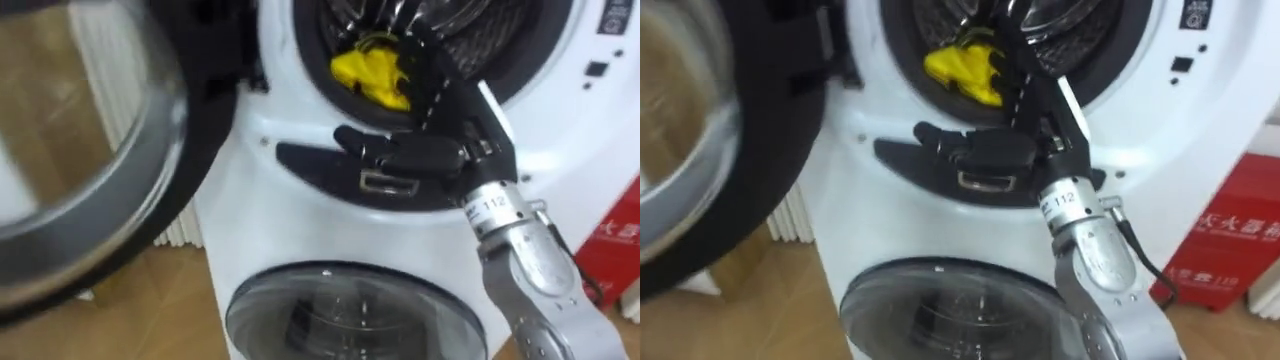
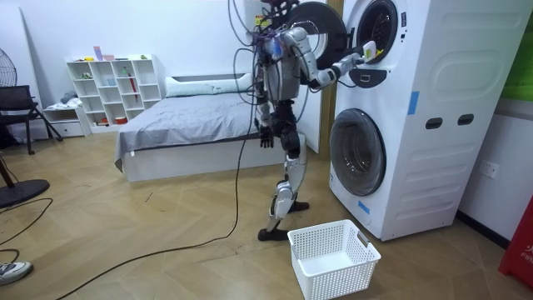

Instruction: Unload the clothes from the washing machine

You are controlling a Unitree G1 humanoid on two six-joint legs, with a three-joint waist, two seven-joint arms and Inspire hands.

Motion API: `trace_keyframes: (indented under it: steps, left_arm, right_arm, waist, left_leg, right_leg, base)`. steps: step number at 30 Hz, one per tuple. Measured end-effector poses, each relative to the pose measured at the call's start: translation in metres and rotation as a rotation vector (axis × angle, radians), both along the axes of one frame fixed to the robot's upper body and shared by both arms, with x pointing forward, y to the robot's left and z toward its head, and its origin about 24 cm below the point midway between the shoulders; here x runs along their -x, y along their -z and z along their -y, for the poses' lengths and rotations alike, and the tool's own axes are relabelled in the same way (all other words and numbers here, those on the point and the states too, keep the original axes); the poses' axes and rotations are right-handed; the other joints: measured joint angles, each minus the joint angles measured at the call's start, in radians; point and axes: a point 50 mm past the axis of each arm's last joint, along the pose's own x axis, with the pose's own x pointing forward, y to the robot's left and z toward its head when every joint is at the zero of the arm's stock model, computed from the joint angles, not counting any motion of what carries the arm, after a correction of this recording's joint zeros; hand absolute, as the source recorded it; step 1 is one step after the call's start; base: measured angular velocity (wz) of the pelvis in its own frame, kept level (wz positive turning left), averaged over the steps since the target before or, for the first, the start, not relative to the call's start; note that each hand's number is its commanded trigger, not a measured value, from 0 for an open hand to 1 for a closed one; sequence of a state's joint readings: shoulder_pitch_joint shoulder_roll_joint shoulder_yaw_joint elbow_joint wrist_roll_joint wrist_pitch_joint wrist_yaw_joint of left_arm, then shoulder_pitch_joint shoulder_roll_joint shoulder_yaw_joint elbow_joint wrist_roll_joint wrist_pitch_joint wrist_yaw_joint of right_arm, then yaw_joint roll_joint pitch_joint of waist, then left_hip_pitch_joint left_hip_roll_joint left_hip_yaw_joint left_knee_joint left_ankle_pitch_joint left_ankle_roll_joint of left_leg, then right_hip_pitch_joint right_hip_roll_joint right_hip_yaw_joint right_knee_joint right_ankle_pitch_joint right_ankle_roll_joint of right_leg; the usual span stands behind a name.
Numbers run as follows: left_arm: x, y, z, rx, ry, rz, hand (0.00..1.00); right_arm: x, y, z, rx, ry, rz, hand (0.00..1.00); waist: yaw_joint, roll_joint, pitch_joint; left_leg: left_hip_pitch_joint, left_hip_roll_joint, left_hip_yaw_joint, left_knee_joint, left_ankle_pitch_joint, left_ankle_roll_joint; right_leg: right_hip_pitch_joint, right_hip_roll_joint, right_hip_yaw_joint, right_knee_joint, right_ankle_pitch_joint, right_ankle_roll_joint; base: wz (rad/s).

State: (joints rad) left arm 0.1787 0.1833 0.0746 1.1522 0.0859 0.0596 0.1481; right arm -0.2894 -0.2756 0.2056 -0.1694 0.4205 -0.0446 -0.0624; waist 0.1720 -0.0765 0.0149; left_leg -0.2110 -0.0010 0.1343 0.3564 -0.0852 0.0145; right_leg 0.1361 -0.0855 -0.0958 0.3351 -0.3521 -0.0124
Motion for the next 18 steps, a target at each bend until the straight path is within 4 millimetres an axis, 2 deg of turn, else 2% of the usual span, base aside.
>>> trace_keyframes:
  steps: [1,2,3,4,5,6,7,8,9,10,11,12,13,14,15,16,18]
  left_arm:
    - [-0.005,-0.001,-0.002,-0.004,-0.003,0.013,0.00]
    - [-0.010,-0.002,-0.004,-0.009,0.000,0.024,0.00]
    - [-0.019,-0.004,-0.008,-0.018,0.004,0.046,0.00]
    - [-0.029,-0.006,-0.010,-0.025,0.011,0.069,0.00]
    - [-0.033,-0.007,-0.011,-0.028,0.014,0.081,0.00]
    - [-0.042,-0.009,-0.012,-0.033,0.022,0.107,0.00]
    - [-0.049,-0.010,-0.013,-0.037,0.028,0.128,0.00]
    - [-0.051,-0.011,-0.014,-0.039,0.034,0.137,0.00]
    - [-0.054,-0.013,-0.015,-0.045,0.050,0.154,0.00]
    - [-0.057,-0.014,-0.016,-0.047,0.059,0.169,0.00]
    - [-0.058,-0.014,-0.016,-0.048,0.068,0.171,0.00]
    - [-0.056,-0.014,-0.016,-0.047,0.072,0.165,0.00]
    - [-0.051,-0.013,-0.016,-0.046,0.068,0.153,0.00]
    - [-0.047,-0.012,-0.016,-0.046,0.066,0.144,0.00]
    - [-0.040,-0.011,-0.016,-0.043,0.061,0.128,0.00]
    - [-0.029,-0.009,-0.014,-0.038,0.053,0.104,0.00]
    - [-0.012,-0.006,-0.013,-0.034,0.041,0.058,0.00]
  right_arm:
    - [0.007,-0.001,-0.005,0.008,-0.032,0.012,0.00]
    - [0.009,-0.001,-0.006,0.009,-0.041,0.018,0.00]
    - [0.013,-0.002,-0.006,0.008,-0.048,0.028,0.00]
    - [0.016,0.001,-0.006,0.013,-0.050,0.026,0.00]
    - [0.017,0.003,-0.006,0.015,-0.051,0.023,0.00]
    - [0.018,0.007,-0.005,0.025,-0.047,0.013,0.00]
    - [0.018,0.009,-0.003,0.036,-0.039,0.003,0.00]
    - [0.018,0.012,-0.003,0.042,-0.032,-0.007,0.00]
    - [0.020,0.016,0.000,0.063,-0.012,-0.016,0.00]
    - [0.019,0.017,0.001,0.083,0.001,-0.026,0.00]
    - [0.019,0.018,0.002,0.087,0.005,-0.029,0.00]
    - [0.018,0.018,0.003,0.107,0.015,-0.033,0.00]
    - [0.018,0.019,0.003,0.111,0.022,-0.037,0.00]
    - [0.018,0.019,0.003,0.111,0.024,-0.038,0.00]
    - [0.018,0.020,0.004,0.110,0.027,-0.046,0.00]
    - [0.018,0.020,0.004,0.110,0.030,-0.055,0.00]
    - [0.018,0.020,0.003,0.106,0.016,-0.057,0.00]
  waist:
    - [-0.031,0.003,0.0031]
    - [-0.042,0.008,0.0008]
    - [-0.058,0.003,0.0035]
    - [-0.066,0.003,0.0051]
    - [-0.067,0.007,0.0051]
    - [-0.068,0.015,0.0069]
    - [-0.070,0.027,0.0094]
    - [-0.075,0.042,0.0098]
    - [-0.080,0.052,0.0045]
    - [-0.073,0.057,0.0032]
    - [-0.076,0.057,0.0036]
    - [-0.086,0.058,0.0040]
    - [-0.086,0.057,0.0037]
    - [-0.087,0.056,0.0034]
    - [-0.097,0.049,-0.0016]
    - [-0.099,0.054,-0.0020]
    - [-0.102,0.054,-0.0033]
  left_leg:
    - [0.000,-0.016,0.004,0.021,-0.032,0.013]
    - [0.007,-0.020,0.005,0.022,-0.051,0.016]
    - [0.022,-0.029,0.008,0.025,-0.073,0.027]
    - [0.044,-0.033,0.033,0.030,-0.090,0.039]
    - [0.055,-0.034,0.043,0.036,-0.101,0.044]
    - [0.080,-0.034,0.054,0.039,-0.122,0.052]
    - [0.104,-0.032,0.053,0.037,-0.139,0.059]
    - [0.117,-0.027,0.050,0.032,-0.144,0.064]
    - [0.132,-0.021,0.044,0.013,-0.143,0.072]
    - [0.142,-0.020,0.044,-0.008,-0.134,0.079]
    - [0.146,-0.020,0.045,-0.019,-0.127,0.082]
    - [0.151,-0.019,0.043,-0.032,-0.118,0.086]
    - [0.150,-0.020,0.043,-0.036,-0.116,0.086]
    - [0.150,-0.021,0.043,-0.036,-0.116,0.086]
    - [0.157,-0.027,0.027,-0.038,-0.118,0.080]
    - [0.172,-0.027,0.019,-0.054,-0.112,0.075]
    - [0.184,-0.025,0.017,-0.085,-0.094,0.071]
  right_leg:
    - [-0.016,-0.017,0.002,0.064,-0.010,0.019]
    - [-0.034,-0.025,-0.001,0.113,-0.016,0.029]
    - [-0.079,-0.054,-0.012,0.233,-0.018,0.041]
    - [-0.119,-0.083,-0.020,0.336,0.002,0.067]
    - [-0.132,-0.092,-0.019,0.376,0.019,0.071]
    - [-0.150,-0.101,-0.022,0.438,0.056,0.075]
    - [-0.172,-0.095,-0.013,0.488,0.110,0.075]
    - [-0.185,-0.090,-0.012,0.503,0.133,0.074]
    - [-0.201,-0.075,-0.006,0.487,0.101,0.075]
    - [-0.230,-0.061,-0.002,0.431,0.056,0.073]
    - [-0.243,-0.054,-0.009,0.391,0.046,0.076]
    - [-0.253,-0.033,-0.007,0.276,0.043,0.073]
    - [-0.249,-0.011,0.002,0.141,0.070,0.066]
    - [-0.250,0.002,0.008,0.085,0.096,0.064]
    - [-0.237,0.011,0.011,0.032,0.159,0.042]
    - [-0.215,0.017,0.007,-0.010,0.189,0.044]
    - [-0.199,0.023,-0.006,-0.056,0.219,0.041]
  base:
    - [-0.20]
    - [-0.07]
    - [-0.17]
    - [-0.28]
    - [-0.44]
    - [-0.50]
    - [-0.44]
    - [-0.33]
    - [-0.29]
    - [-0.24]
    - [-0.08]
    - [0.07]
    - [0.08]
    - [0.18]
    - [0.25]
    - [0.23]
    - [0.03]
